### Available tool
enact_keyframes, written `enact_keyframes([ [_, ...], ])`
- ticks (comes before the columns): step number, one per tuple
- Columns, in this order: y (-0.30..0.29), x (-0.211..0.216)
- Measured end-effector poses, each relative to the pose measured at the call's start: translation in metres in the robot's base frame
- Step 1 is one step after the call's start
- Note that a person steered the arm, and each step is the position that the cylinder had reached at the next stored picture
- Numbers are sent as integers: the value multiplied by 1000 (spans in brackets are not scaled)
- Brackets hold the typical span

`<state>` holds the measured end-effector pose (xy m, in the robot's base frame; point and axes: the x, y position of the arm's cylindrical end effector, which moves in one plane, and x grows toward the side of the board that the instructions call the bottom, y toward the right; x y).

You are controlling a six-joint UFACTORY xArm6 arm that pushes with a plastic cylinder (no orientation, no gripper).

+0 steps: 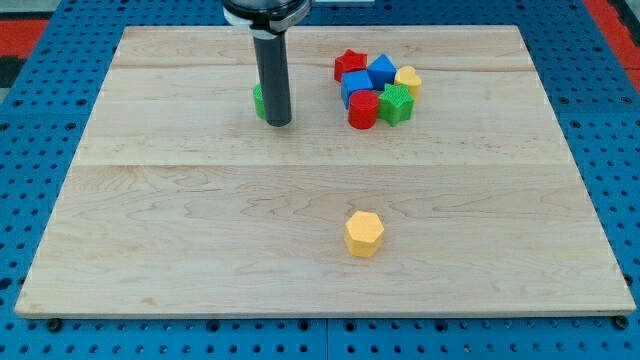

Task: Place green circle into blue cube

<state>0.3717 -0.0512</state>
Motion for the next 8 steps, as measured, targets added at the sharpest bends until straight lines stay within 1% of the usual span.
enact_keyframes([
  [1, -19, 6],
  [2, -35, -4],
  [3, -12, -26],
  [4, 8, -37],
  [5, -25, -37],
  [6, -69, -50],
  [7, -66, -69],
  [8, -31, -70],
])
